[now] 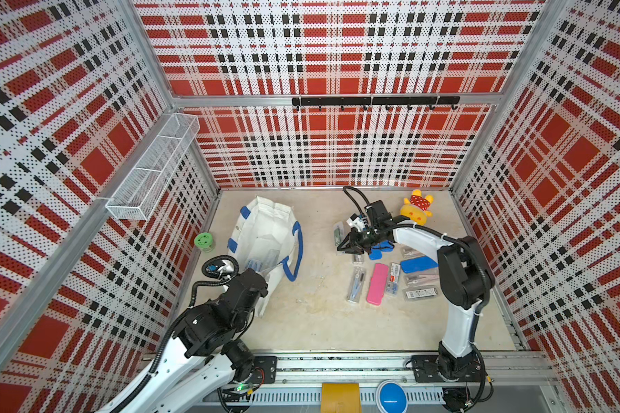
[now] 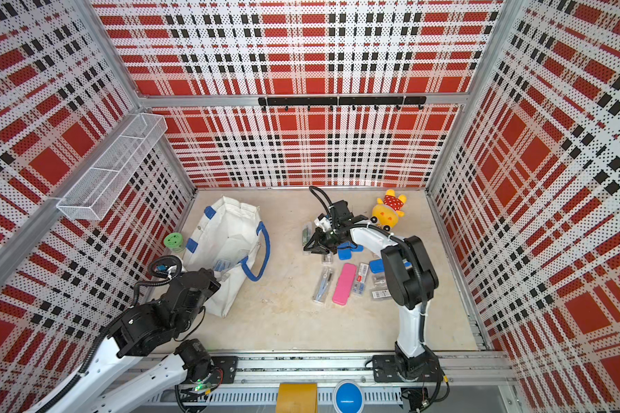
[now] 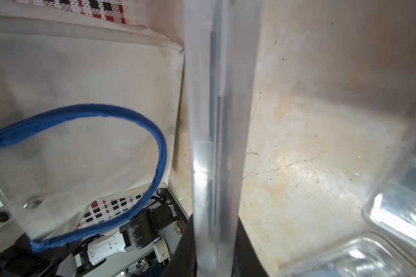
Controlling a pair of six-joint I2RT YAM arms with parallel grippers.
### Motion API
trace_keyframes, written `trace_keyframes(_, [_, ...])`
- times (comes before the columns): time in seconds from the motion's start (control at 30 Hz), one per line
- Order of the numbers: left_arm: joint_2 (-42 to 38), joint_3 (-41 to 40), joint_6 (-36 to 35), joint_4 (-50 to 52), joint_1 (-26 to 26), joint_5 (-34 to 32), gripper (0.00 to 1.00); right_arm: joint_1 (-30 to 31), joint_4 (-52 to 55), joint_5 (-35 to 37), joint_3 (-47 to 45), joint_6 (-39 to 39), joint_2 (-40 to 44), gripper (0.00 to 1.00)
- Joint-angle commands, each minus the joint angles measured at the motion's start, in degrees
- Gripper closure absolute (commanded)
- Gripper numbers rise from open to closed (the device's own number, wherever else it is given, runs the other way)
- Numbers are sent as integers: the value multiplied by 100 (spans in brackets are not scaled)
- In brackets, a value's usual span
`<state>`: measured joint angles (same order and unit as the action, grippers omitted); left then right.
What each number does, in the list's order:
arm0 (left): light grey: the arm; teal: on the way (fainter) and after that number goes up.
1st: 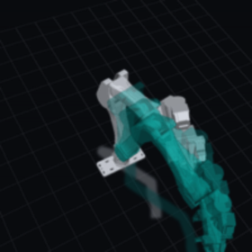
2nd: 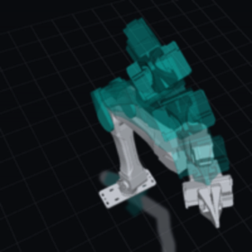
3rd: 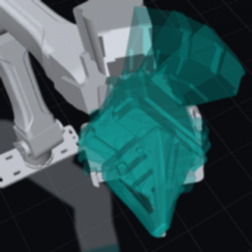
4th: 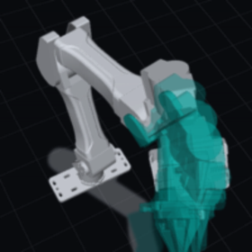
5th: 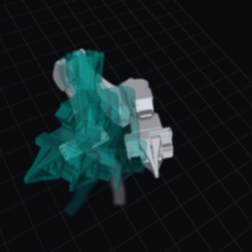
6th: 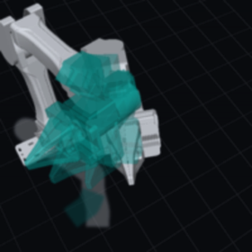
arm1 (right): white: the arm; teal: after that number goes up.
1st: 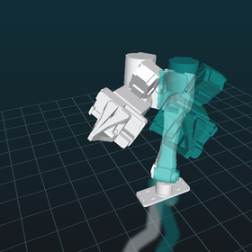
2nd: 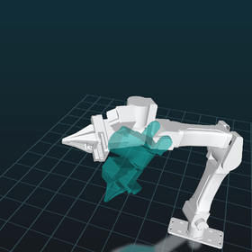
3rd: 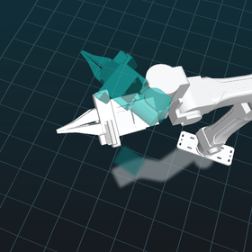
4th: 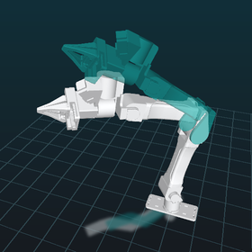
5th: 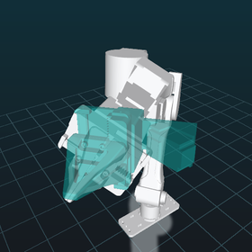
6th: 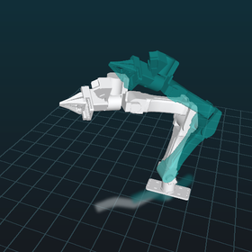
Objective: Take out the compass set from the canvas bag
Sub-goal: Place the compass set at the center of the board.
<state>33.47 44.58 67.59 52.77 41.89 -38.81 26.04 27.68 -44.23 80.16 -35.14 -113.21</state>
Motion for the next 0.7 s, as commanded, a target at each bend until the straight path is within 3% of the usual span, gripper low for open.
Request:
trace_keyframes(0.0, [1,-6,-166,-279,-52,-51,100,-56,-462,238,163,-295,-159,92])
trace_keyframes(0.27, [-12,-133,-358,-416,-57,346,100,-64,-833,408,-405,-609,-318,86])
trace_keyframes(0.53, [221,-150,-789,-709,-57,859,100,-165,-823,678,-849,-705,448,53])
trace_keyframes(0.67, [400,-156,-990,-884,-49,1204,100,-181,-457,881,-695,-606,1133,44])
